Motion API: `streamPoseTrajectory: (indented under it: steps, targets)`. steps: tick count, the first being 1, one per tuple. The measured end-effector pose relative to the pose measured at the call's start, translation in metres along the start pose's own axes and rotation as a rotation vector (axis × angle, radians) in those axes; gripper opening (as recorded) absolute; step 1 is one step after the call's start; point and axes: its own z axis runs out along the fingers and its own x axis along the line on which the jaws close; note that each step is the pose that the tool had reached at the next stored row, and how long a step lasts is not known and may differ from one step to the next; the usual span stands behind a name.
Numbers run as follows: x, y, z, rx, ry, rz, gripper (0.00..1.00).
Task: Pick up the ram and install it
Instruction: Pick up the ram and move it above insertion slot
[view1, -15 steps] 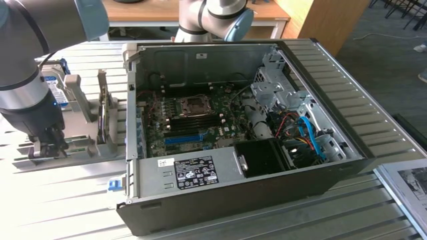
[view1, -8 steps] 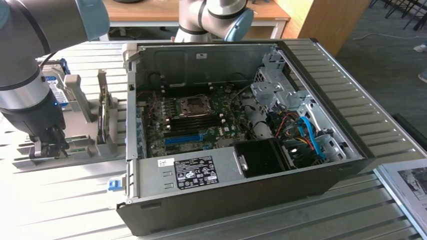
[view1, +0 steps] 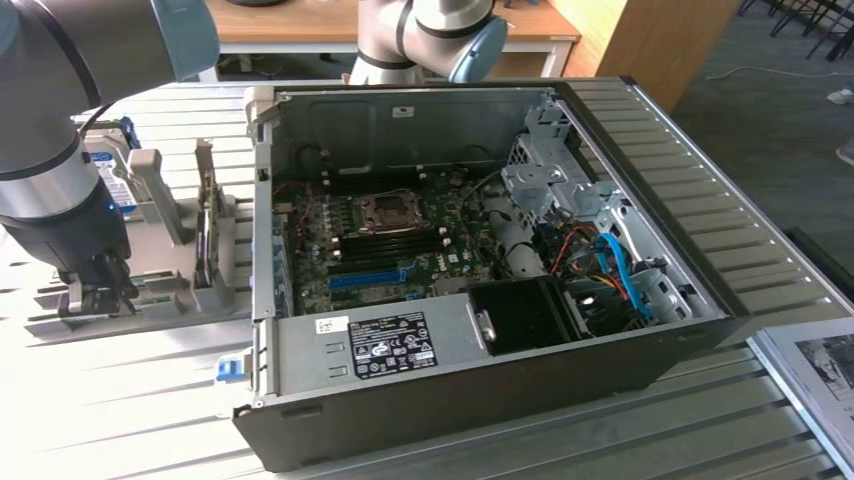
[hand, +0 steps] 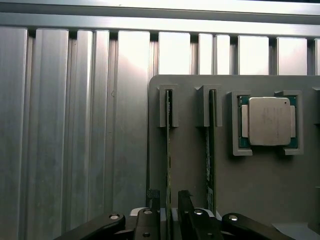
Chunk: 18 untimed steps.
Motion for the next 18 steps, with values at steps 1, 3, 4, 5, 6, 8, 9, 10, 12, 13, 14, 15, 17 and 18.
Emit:
streamPoseTrajectory:
  steps: [1, 3, 4, 5, 6, 8, 9, 10, 12, 13, 14, 15, 17, 18]
  targets:
    - [0.0, 0.0, 0.0001, 0.0001, -0.0001, 0.0, 0.29]
    - [0.0, 0.0, 0.0001, 0.0001, -0.0001, 0.0, 0.29]
    - [0.0, 0.0, 0.0001, 0.0001, -0.0001, 0.0, 0.29]
    - [0.0001, 0.0, 0.0001, 0.0001, -0.0001, 0.0, 0.29]
    - [0.0001, 0.0, 0.0001, 0.0001, -0.0001, 0.0, 0.29]
    - [0.0, 0.0, 0.0001, 0.0001, -0.0001, 0.0, 0.29]
    - [0.0, 0.0, 0.0001, 0.0002, -0.0001, 0.0, 0.29]
    - [0.0, 0.0, 0.0001, 0.0002, -0.0002, 0.0, 0.29]
    - [0.0, 0.0, 0.0001, 0.0001, -0.0001, 0.0, 0.27]
    - [0.0, 0.0, 0.0001, 0.0001, 0.0, 0.0, 0.27]
    - [-0.0001, 0.0, 0.0001, 0.0001, 0.0, 0.0, 0.2]
    - [-0.0001, 0.0, 0.0001, 0.0001, 0.0, 0.0, 0.2]
    - [-0.0001, 0.0, 0.0001, 0.0001, 0.0, 0.0, 0.2]
    - [-0.0001, 0.0, 0.0001, 0.0001, 0.0, 0.0, 0.2]
